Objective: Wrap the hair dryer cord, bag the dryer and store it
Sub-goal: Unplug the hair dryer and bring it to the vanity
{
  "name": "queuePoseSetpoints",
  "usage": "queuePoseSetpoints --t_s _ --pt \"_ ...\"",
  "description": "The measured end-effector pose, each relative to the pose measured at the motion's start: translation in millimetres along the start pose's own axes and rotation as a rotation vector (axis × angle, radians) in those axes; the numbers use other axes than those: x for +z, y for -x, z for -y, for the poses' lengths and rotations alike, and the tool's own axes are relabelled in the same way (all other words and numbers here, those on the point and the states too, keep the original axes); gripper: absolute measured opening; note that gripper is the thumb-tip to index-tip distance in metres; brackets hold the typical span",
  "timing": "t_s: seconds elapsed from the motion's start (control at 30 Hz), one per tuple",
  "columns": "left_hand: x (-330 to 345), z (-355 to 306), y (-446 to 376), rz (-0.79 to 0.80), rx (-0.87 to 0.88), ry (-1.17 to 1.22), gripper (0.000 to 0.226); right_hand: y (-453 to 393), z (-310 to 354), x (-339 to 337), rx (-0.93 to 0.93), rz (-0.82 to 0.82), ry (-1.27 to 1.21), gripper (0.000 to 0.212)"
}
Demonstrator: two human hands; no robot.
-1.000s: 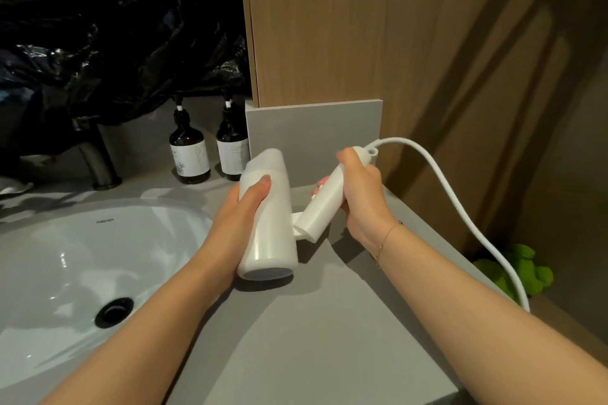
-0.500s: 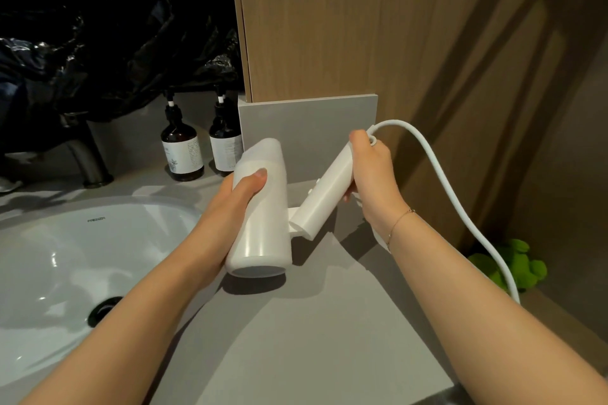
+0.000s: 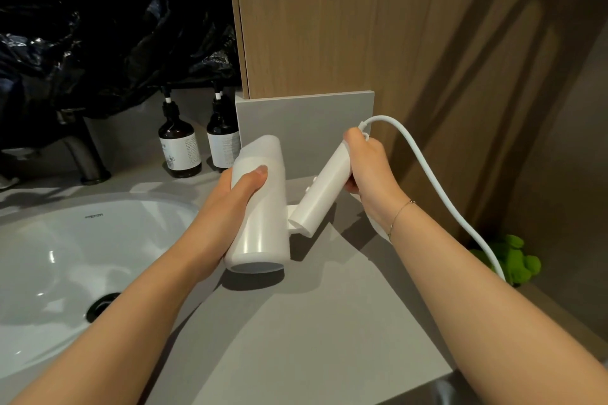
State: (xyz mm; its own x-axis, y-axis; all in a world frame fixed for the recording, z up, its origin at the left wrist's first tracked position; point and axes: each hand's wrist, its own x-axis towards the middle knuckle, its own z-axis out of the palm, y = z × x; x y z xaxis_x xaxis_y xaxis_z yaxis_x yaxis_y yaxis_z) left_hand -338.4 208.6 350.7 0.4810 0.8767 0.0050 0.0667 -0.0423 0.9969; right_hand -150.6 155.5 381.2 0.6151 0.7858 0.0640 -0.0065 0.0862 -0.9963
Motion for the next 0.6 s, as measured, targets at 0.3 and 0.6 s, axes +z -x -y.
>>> queuePoseSetpoints --t_s 0.3,0.6 --pt "12 1 7 0.121 0.113 -0.14 0.051 2 -2 9 -0.051 0.116 0.134 0.018" --pt "7 0 6 0.11 0.055 -0.028 0.054 -6 -6 9 0.021 0.066 0.105 0.016"
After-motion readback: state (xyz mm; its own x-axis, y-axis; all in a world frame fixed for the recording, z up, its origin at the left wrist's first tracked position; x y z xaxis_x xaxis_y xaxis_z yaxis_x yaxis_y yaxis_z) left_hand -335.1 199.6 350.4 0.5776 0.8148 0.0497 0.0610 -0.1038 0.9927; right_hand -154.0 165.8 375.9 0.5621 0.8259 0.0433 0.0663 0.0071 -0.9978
